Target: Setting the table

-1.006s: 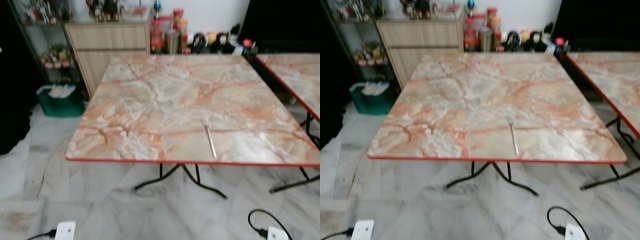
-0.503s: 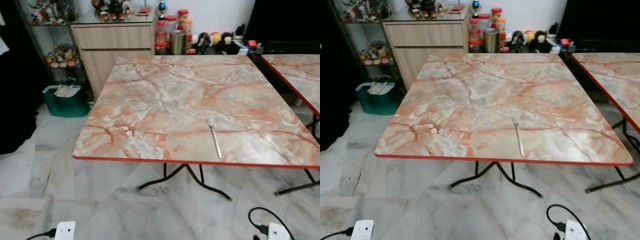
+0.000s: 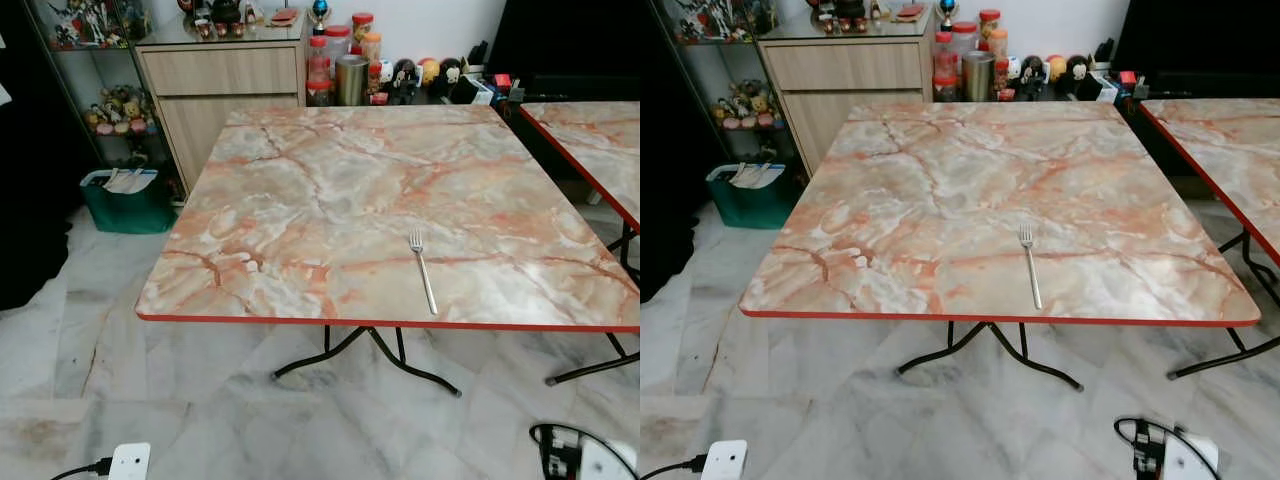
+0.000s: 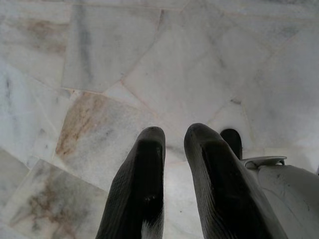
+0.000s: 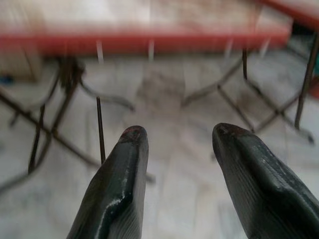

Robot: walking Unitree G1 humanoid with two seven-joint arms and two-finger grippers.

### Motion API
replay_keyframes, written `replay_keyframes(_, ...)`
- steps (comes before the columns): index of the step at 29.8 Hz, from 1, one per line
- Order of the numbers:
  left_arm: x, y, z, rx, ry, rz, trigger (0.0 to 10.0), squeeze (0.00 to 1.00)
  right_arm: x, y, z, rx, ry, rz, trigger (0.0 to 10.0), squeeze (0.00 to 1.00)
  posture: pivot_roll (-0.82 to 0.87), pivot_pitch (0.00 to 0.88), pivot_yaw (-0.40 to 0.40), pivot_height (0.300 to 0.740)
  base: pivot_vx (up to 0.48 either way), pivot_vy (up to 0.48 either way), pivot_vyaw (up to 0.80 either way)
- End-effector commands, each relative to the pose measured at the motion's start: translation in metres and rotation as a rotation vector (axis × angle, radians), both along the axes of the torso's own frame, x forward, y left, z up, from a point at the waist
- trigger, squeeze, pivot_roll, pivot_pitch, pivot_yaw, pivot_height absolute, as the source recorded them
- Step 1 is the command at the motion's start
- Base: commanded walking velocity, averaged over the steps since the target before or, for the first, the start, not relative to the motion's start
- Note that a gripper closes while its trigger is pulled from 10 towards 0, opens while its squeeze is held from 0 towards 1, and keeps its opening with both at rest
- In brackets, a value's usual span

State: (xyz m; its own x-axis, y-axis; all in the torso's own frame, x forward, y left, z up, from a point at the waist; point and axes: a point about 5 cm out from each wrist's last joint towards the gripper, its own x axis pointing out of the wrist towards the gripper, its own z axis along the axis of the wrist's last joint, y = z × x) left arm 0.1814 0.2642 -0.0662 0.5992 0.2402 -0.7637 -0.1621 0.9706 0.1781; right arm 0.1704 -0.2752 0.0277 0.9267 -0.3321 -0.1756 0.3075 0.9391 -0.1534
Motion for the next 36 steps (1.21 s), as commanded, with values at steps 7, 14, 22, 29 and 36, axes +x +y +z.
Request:
replay_keyframes(7, 0.001, -0.001, 0.0, 0.013, 0.021, 0.002, 10.0, 0.0, 0.063, 0.023, 0.052, 0.005, -0.131, 0.094, 10.0, 0.0, -0.02, 0.051, 0.011, 0.74, 0.0, 0.0, 0.0)
replay_keyframes(14, 0.002, 0.001, 0.0, 0.014, 0.018, 0.014, 10.0, 0.0, 0.098, 0.046, 0.07, 0.042, -0.157, 0.164, 10.0, 0.0, -0.02, 0.051, 0.011, 0.74, 0.0, 0.0, 0.0)
replay_keyframes(22, -0.008, 0.008, -0.002, 0.025, 0.03, 0.026, 10.0, 0.0, 0.14, 0.102, 0.085, 0.076, -0.153, 0.299, 10.0, 0.0, 0.01, 0.06, 0.008, 0.74, 0.206, 0.0, 0.0)
replay_keyframes(29, -0.009, 0.006, -0.002, 0.023, 0.03, 0.026, 10.0, 0.0, 0.141, 0.103, 0.082, 0.126, -0.128, 0.259, 10.0, 0.0, 0.01, 0.061, 0.007, 0.74, 0.29, 0.0, 0.0)
replay_keyframes(36, -0.009, 0.005, -0.003, 0.02, 0.03, 0.025, 10.0, 0.0, 0.143, 0.1, 0.085, 0.128, -0.141, 0.249, 10.0, 0.0, 0.0, 0.063, 0.008, 0.74, 0.291, 0.0, 0.0)
